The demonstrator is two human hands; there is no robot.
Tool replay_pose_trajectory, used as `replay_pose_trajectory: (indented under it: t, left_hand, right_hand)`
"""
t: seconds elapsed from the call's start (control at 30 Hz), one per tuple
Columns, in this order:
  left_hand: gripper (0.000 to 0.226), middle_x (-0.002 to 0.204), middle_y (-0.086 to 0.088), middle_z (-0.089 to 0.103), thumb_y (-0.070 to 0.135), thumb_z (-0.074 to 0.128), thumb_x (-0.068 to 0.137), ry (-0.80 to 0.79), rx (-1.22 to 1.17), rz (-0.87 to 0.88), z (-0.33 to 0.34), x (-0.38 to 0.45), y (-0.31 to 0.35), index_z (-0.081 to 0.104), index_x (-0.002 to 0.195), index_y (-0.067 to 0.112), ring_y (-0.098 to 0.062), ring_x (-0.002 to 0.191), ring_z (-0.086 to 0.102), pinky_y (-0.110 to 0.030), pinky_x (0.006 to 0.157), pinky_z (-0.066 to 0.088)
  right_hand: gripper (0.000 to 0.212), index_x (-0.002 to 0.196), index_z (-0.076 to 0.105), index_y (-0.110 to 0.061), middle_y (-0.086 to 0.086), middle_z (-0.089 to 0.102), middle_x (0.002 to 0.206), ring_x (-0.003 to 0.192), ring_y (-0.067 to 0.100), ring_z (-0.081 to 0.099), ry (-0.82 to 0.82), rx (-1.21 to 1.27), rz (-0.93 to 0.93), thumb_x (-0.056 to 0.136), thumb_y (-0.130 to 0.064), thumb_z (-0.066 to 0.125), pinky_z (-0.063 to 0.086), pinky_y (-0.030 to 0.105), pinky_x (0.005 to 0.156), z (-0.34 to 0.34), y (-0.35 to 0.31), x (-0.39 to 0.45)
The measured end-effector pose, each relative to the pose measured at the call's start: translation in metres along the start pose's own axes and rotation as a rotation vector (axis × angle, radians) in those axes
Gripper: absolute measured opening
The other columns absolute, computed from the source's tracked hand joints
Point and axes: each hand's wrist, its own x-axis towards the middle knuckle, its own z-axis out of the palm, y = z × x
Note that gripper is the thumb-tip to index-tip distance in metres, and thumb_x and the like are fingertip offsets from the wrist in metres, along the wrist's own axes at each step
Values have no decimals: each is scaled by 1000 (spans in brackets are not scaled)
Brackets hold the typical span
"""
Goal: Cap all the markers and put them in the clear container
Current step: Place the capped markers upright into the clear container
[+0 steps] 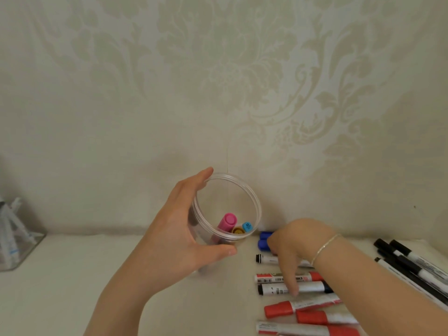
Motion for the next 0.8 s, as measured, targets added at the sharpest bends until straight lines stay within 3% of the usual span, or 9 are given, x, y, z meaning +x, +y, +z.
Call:
replay_pose_trajectory:
  t: [0.07, 0.13, 0.2, 0.27, 0.33, 0.43, 0.53, 0.7, 0.8]
  left_hand:
    - [109, 132, 36, 39, 28, 93, 53, 1, 3, 0, 0, 1, 0, 28, 135, 58, 22, 125, 32, 7, 90, 26]
    - [109, 133, 35, 38, 30, 93, 53, -2, 9, 10, 0, 1, 0, 27, 135, 59, 19, 128, 32, 2, 96, 27]
    - [110, 134, 36, 38, 30, 93, 53, -4, 11, 13, 0, 1, 0, 26, 135, 61, 18, 128, 32, -3, 98, 28]
    - [111, 133, 37, 38, 31, 94, 52, 0, 3, 8, 0, 1, -1, 26, 133, 64, 20, 127, 32, 2, 96, 28]
    - [110, 131, 39, 38, 38, 91, 48, 2, -4, 3, 1, 1, -1, 25, 131, 66, 21, 126, 33, 6, 93, 26]
    - [107, 134, 34, 39, 41, 86, 48, 0, -19, 1, 1, 2, -1, 25, 132, 64, 17, 128, 34, 6, 91, 27]
    - [109, 135, 31, 40, 39, 88, 48, 3, -23, 8, 3, 3, -3, 26, 134, 62, 15, 129, 34, 5, 91, 26]
    - [113, 136, 26, 41, 30, 95, 49, 20, -13, 13, 2, 5, -6, 28, 137, 55, 13, 130, 35, 5, 89, 28]
    - [110, 136, 25, 41, 37, 88, 47, 39, -25, -1, 2, 4, -6, 28, 138, 53, 13, 129, 36, 5, 88, 30]
  right_hand:
    - [66, 136, 47, -15, 2, 52, 132, 116, 24, 56, 89, -78, 2, 79, -33, 74, 45, 32, 79, 7, -6, -4]
    - [44, 124, 50, -13, 5, 57, 103, 115, 25, 57, 241, -146, -26, 84, -22, 67, 44, 34, 76, 15, -11, -6]
    - [24, 103, 45, -16, 2, 37, 73, 114, 28, 56, 367, -147, -43, 86, -16, 61, 46, 36, 83, 22, -14, -8]
    - [24, 105, 44, -16, 2, 37, 73, 115, 29, 55, 369, -144, -44, 87, -15, 59, 46, 38, 89, 23, -15, -9]
    - [37, 127, 46, -10, 6, 55, 106, 121, 29, 51, 291, -139, -24, 92, -17, 55, 43, 41, 95, 21, -17, -3]
    - [41, 136, 42, -7, 9, 48, 137, 127, 31, 45, 222, -113, -38, 97, -18, 47, 37, 44, 103, 19, -21, 8]
    - [36, 130, 48, -6, 13, 54, 130, 119, 32, 53, 293, 0, -87, 94, -13, 48, 42, 42, 98, 18, -17, 9]
    - [27, 105, 62, -2, 12, 65, 84, 69, 23, 55, 370, 318, -181, 79, -8, 56, 43, 26, 59, -19, 9, -17]
    - [8, 85, 56, -6, 7, 57, 70, 64, 19, 53, 455, 441, -190, 78, -2, 56, 42, 26, 60, -45, 32, -54]
